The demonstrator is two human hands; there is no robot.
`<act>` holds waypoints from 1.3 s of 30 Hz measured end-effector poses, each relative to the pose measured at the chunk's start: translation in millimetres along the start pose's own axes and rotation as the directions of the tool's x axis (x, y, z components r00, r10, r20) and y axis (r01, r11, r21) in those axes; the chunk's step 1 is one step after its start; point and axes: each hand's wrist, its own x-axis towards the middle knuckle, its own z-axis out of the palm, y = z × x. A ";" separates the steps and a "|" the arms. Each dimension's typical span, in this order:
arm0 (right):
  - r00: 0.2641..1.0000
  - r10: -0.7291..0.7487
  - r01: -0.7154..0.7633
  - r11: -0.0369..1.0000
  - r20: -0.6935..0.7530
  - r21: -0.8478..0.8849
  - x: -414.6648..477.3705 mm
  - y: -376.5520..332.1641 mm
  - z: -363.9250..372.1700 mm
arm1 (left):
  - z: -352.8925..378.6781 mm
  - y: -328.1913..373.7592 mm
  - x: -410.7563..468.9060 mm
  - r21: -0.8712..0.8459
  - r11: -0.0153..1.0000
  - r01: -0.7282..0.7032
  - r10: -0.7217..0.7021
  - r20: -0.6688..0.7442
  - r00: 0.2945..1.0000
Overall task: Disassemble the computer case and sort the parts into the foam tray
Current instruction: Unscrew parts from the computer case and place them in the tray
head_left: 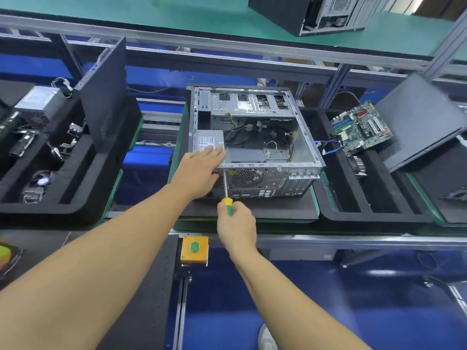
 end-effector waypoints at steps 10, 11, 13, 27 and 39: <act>0.995 0.071 -0.072 0.997 0.063 0.027 13.9 -7.2 -3.6 | -24.1 47.4 -54.6 -0.744 0.187 0.642 -0.314 0.574 0.757; 0.992 0.076 -0.079 0.996 0.097 0.030 14.3 -7.9 -3.3 | -25.3 50.8 -54.3 -0.733 0.076 0.675 -0.229 0.646 0.728; 0.979 0.076 -0.090 0.993 0.189 0.070 13.6 -9.3 -5.3 | -26.0 54.5 -52.9 -0.737 -0.001 0.676 -0.222 0.659 0.718; 0.904 0.129 -0.362 0.738 0.408 0.570 -26.1 21.2 -24.0 | -16.8 62.6 -76.3 -0.666 -0.298 0.684 0.009 0.714 0.700; 0.845 0.101 -0.498 0.505 0.524 0.705 -40.6 16.6 -21.2 | -22.5 60.8 -88.5 -0.698 -0.438 0.567 -0.012 0.635 0.772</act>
